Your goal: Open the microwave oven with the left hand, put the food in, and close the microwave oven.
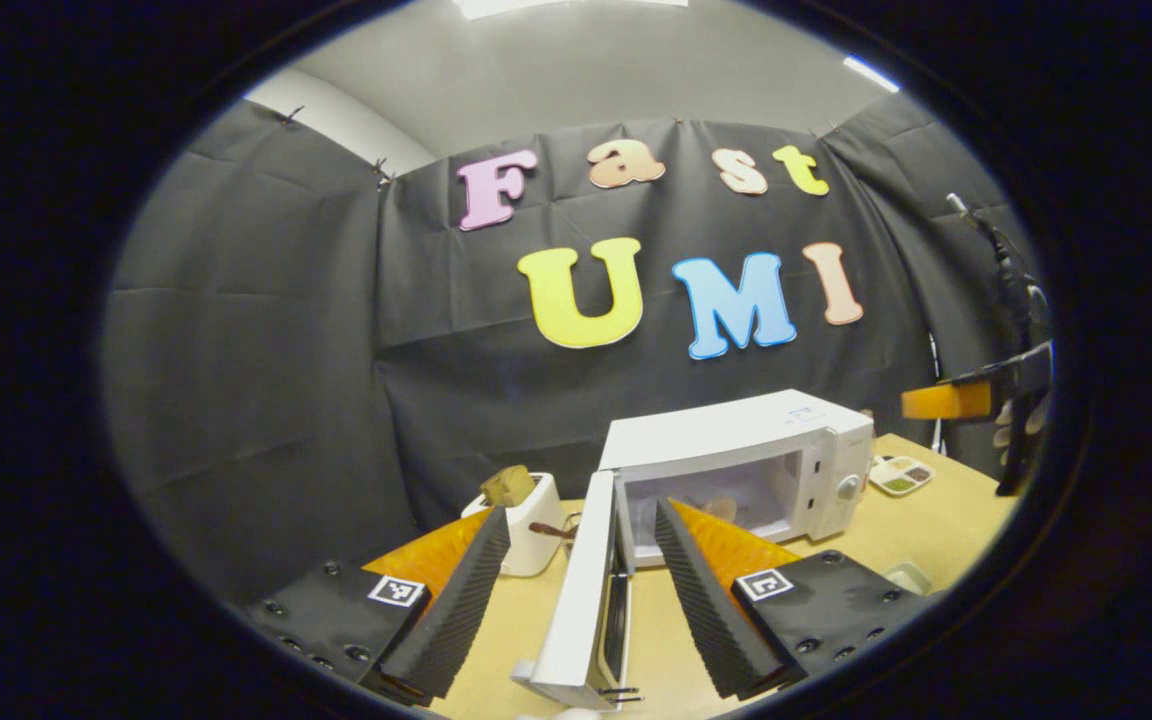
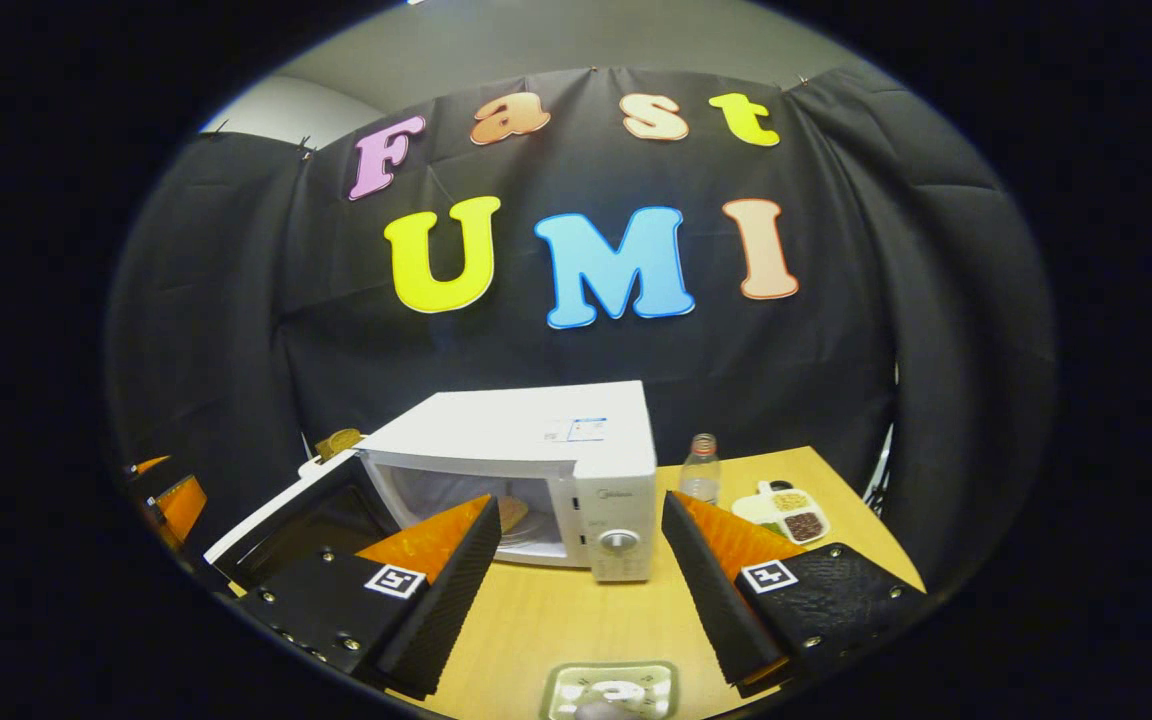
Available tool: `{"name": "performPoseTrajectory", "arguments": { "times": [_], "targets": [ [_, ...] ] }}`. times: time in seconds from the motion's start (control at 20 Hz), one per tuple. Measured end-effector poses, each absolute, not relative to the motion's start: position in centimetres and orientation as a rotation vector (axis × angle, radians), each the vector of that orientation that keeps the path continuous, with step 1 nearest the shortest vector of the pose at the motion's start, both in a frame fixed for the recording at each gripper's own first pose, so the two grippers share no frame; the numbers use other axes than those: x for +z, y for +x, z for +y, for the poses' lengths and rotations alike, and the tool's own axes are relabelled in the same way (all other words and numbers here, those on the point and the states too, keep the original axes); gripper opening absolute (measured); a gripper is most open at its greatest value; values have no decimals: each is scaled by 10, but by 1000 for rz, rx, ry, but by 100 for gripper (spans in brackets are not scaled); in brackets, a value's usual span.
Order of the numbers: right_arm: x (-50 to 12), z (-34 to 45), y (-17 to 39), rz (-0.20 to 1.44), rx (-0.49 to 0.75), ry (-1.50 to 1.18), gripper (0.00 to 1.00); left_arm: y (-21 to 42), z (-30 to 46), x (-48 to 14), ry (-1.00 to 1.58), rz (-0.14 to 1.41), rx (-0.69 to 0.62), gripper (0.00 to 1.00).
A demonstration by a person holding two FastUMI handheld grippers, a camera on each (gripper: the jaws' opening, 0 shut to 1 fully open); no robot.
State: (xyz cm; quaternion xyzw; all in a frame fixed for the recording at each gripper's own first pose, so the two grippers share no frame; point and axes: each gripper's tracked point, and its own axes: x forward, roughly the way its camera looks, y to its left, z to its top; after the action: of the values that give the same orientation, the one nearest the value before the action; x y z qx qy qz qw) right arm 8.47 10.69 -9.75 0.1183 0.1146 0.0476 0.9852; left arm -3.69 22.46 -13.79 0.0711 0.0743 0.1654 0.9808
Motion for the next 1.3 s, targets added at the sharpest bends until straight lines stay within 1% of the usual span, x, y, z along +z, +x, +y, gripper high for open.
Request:
{"name": "performPoseTrajectory", "arguments": {
  "times": [0.2,0.25,0.3,0.35,0.4,0.45,0.5,0.55,0.6,0.7,0.8,0.95,1.05,1.1,1.15,1.2,1.25,1.3],
  "targets": [
    [-86,63,52,232,53,205,99,-67,271,-144,161,144,446,99],
    [-82,57,46,230,46,198,95,-77,285,-148,159,147,478,98],
    [-79,53,40,229,42,194,99,-88,296,-157,147,156,502,97],
    [-78,49,37,227,33,187,95,-98,306,-164,134,160,523,98],
    [-74,49,34,222,34,183,99,-105,315,-173,114,169,539,99],
    [-72,51,33,224,42,187,95,-116,324,-181,117,172,559,100],
    [-70,56,32,226,53,193,99,-124,334,-192,126,187,578,97],
    [-68,59,32,231,61,192,99,-133,342,-207,129,221,602,97],
    [-65,62,32,230,71,186,99,-139,348,-222,121,238,611,100],
    [-57,67,33,218,87,169,99,-150,353,-250,100,284,632,100],
    [-50,75,33,214,106,176,99,-151,350,-276,80,316,622,100],
    [-42,77,35,204,112,187,99,-152,338,-301,115,367,593,100],
    [-38,76,34,194,111,179,99,-146,329,-308,124,378,563,100],
    [-37,78,34,193,113,182,95,-143,325,-308,126,371,549,97],
    [-35,78,35,191,112,184,95,-140,321,-309,124,371,538,94],
    [-35,77,34,189,111,184,95,-139,319,-313,119,374,530,94],
    [-34,76,33,191,109,184,95,-136,316,-314,117,376,523,98],
    [-34,76,33,190,108,185,95,-134,316,-316,122,380,522,94]
  ]
}}
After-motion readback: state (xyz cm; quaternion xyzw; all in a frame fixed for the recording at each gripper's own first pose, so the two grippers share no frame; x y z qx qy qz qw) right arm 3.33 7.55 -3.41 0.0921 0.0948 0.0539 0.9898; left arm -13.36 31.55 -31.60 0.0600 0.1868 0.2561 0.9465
